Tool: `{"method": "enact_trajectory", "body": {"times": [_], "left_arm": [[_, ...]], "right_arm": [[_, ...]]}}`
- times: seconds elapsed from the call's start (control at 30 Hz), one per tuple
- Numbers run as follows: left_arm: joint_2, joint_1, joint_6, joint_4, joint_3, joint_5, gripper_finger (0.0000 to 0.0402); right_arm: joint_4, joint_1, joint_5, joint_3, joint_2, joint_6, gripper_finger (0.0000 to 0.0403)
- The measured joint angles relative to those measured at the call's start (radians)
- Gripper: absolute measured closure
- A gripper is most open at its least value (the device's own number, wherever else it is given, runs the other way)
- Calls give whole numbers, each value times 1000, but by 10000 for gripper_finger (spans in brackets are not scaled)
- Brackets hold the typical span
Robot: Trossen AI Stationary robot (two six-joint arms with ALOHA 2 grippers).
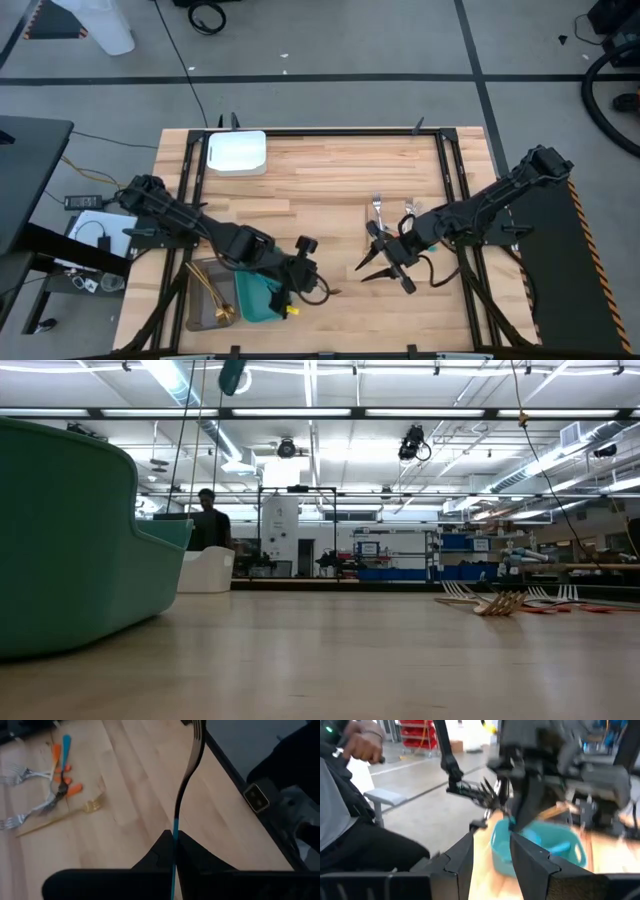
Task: Sort silverware by color (type)
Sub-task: Put the blue fork into the green bin
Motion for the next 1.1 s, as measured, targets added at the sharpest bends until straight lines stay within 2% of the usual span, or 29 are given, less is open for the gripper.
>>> {"method": "enact_trajectory", "body": {"times": [0.17,0.7,0.97,1.1], "left_arm": [[1,-14,-23,-55,0,-17,391],[2,-40,-158,-407,0,-27,391],[2,-50,-136,-583,0,-77,389],[2,-55,-73,-639,0,-95,388]], "right_arm": [[-63,-6,0,0,0,27,265],[-149,-6,3,0,0,97,267],[-153,-6,6,0,0,162,267],[-153,-6,63,0,0,162,267]]}}
